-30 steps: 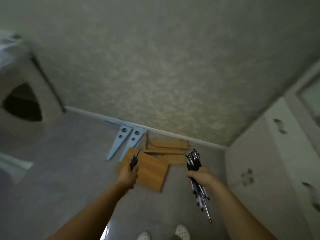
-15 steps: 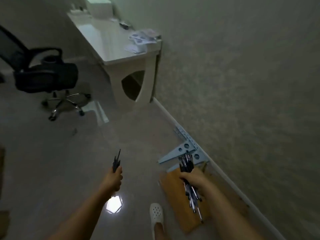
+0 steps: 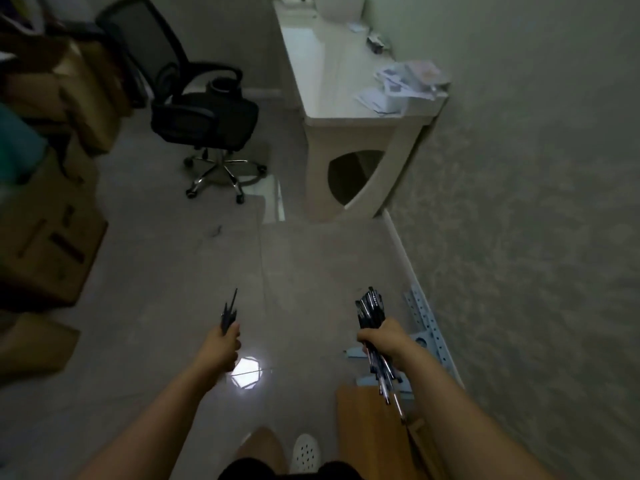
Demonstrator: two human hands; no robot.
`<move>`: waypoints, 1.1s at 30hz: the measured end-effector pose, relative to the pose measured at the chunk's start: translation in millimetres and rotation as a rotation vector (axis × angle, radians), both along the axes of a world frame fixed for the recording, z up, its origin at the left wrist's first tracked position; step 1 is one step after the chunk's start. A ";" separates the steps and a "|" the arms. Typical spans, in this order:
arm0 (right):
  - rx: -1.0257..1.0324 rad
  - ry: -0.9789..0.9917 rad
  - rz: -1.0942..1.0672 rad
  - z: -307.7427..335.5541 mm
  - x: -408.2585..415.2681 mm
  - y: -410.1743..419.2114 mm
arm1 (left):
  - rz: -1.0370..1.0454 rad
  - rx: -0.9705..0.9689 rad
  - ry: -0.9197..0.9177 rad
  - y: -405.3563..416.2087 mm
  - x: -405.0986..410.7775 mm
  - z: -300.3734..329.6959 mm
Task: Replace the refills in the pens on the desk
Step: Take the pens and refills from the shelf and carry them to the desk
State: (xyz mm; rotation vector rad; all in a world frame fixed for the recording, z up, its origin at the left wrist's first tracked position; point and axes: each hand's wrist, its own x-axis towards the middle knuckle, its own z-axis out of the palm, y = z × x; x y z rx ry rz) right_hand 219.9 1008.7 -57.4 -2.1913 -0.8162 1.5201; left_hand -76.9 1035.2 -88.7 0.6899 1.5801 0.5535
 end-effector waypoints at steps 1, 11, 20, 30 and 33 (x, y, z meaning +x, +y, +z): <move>0.001 0.004 0.017 0.2 -1.8 13.7 | 0.021 0.004 0.009 7.0 -1.8 -1.0; -0.007 0.029 0.092 -8.6 -24.9 153.1 | 0.078 -0.009 0.026 124.5 -30.7 -24.5; -0.003 -0.018 -0.021 -2.0 -22.6 298.0 | 0.002 0.010 0.076 308.9 -77.3 -12.0; -0.049 -0.054 0.016 -20.3 -2.9 455.9 | -0.052 -0.029 0.092 452.1 -67.2 -8.9; -0.058 -0.049 0.072 -30.6 10.7 519.6 | -0.013 -0.026 0.100 503.7 -53.7 -19.4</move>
